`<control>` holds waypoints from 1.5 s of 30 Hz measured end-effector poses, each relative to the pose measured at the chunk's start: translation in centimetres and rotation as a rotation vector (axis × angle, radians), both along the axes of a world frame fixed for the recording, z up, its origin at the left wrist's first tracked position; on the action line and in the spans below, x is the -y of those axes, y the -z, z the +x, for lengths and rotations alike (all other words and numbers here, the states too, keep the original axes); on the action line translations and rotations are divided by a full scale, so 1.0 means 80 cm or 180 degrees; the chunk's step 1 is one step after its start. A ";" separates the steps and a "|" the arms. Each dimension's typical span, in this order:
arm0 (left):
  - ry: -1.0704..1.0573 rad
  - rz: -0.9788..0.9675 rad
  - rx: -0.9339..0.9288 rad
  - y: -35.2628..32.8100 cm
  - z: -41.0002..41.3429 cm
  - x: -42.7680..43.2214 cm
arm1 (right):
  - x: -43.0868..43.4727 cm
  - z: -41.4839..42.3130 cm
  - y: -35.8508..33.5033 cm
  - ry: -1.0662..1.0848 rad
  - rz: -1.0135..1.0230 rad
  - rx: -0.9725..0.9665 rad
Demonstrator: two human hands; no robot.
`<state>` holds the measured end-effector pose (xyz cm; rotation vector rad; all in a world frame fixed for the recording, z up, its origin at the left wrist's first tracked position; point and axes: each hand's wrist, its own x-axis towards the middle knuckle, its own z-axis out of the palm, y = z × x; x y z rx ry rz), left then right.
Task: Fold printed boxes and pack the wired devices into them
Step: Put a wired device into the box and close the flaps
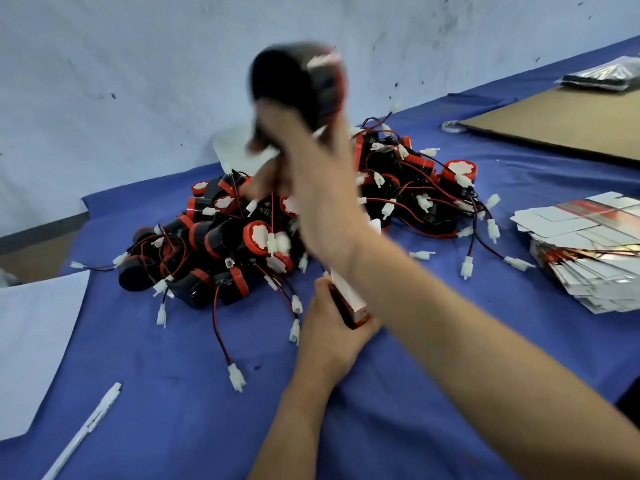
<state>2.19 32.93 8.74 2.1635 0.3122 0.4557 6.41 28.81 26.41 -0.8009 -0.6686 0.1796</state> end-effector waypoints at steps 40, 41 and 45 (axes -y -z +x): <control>0.0081 0.0059 -0.0083 0.008 0.012 -0.002 | 0.124 0.069 0.151 0.1183 -0.3594 0.3370; 0.0091 0.0051 -0.0060 0.009 0.013 -0.002 | 0.125 0.067 0.147 0.1113 -0.3636 0.3395; 0.0095 0.0064 -0.0010 0.011 0.012 -0.002 | 0.129 0.069 0.146 0.1057 -0.3837 0.3616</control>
